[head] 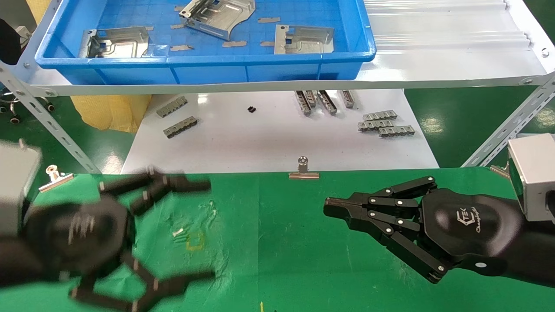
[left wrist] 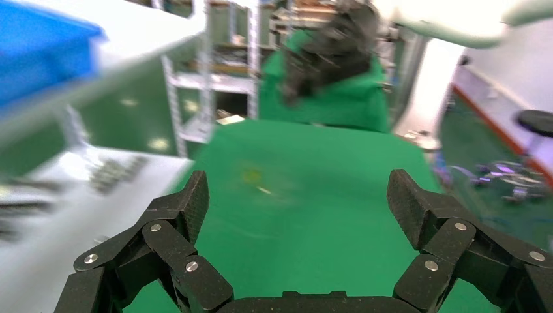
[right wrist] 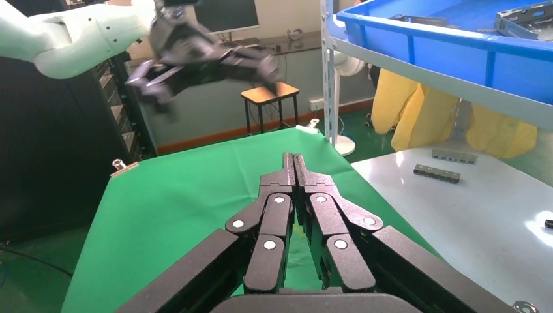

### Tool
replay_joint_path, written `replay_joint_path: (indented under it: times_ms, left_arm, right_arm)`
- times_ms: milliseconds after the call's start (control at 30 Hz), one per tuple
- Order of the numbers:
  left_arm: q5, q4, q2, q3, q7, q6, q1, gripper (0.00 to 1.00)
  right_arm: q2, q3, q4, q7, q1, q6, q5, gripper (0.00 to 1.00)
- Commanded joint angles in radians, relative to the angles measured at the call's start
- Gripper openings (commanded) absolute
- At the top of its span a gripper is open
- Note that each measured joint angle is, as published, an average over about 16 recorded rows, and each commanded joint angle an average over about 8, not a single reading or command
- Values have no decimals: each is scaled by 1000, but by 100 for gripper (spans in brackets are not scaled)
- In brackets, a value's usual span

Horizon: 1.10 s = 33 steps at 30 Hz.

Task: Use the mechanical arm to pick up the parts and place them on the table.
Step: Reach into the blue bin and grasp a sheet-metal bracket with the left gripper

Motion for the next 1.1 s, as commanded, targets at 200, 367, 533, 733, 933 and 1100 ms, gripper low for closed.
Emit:
replay_joint_path:
  times_ms: [200,367,533,733,933,1100]
  left_arm:
    - [141,108,91,47,-27,-80,-215,100]
    - [302,328,225,121,-35,-143,-449,100]
    - [447,610,367,188,-5,-236,-651,100]
    - [585,933,529,245,16,-478,-811,100]
    - [647,1122,639,272,19,-681,-876,77]
    - [664,1194,677,283,-1,-720,-892,14]
  right_arm:
    - [0,0,0,0,0,0,0,100]
    - [0,0,0,0,0,0,0,100]
    - [0,0,0,0,0,0,0,100]
    - [0,0,0,0,0,0,0,100]
    - [0,0,0,0,0,0,0,100]
    - [0,0,0,0,0,0,0,100]
